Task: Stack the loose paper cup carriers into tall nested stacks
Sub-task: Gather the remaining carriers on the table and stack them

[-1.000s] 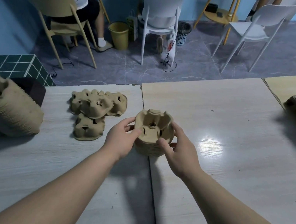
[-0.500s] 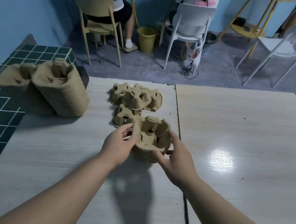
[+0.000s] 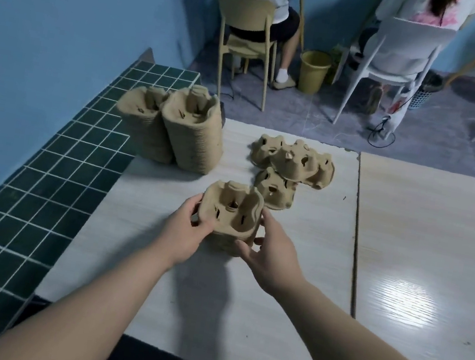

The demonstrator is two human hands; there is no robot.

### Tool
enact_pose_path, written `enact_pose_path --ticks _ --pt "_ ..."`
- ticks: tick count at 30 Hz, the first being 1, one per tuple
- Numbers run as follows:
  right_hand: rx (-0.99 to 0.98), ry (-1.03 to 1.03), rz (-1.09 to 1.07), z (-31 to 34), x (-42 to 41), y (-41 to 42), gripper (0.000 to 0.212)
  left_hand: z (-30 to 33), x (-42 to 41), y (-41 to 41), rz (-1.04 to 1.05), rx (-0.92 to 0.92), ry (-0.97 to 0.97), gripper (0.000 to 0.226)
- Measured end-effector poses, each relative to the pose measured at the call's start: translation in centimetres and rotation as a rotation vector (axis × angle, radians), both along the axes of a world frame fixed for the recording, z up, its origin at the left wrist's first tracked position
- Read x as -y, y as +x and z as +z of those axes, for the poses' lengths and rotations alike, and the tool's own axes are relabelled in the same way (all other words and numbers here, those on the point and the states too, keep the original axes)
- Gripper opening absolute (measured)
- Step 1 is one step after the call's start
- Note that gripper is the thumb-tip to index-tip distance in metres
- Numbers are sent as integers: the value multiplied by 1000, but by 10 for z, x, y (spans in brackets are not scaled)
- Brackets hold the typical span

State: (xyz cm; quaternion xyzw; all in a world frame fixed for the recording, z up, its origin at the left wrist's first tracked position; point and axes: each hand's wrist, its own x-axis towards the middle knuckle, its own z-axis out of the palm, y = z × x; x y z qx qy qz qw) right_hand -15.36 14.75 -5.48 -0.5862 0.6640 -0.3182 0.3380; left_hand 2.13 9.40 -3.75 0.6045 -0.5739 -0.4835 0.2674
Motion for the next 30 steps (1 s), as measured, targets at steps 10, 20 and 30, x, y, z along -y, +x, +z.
enact_pose_path --ticks 10,20,30 --pt "-3 31 34 -1 57 112 56 4 38 116 -27 11 13 70" --pt "-18 32 -78 6 112 216 77 1 111 214 -136 90 -5 83" --pt "-141 63 -135 9 130 228 75 -2 134 220 -154 69 -72 76"
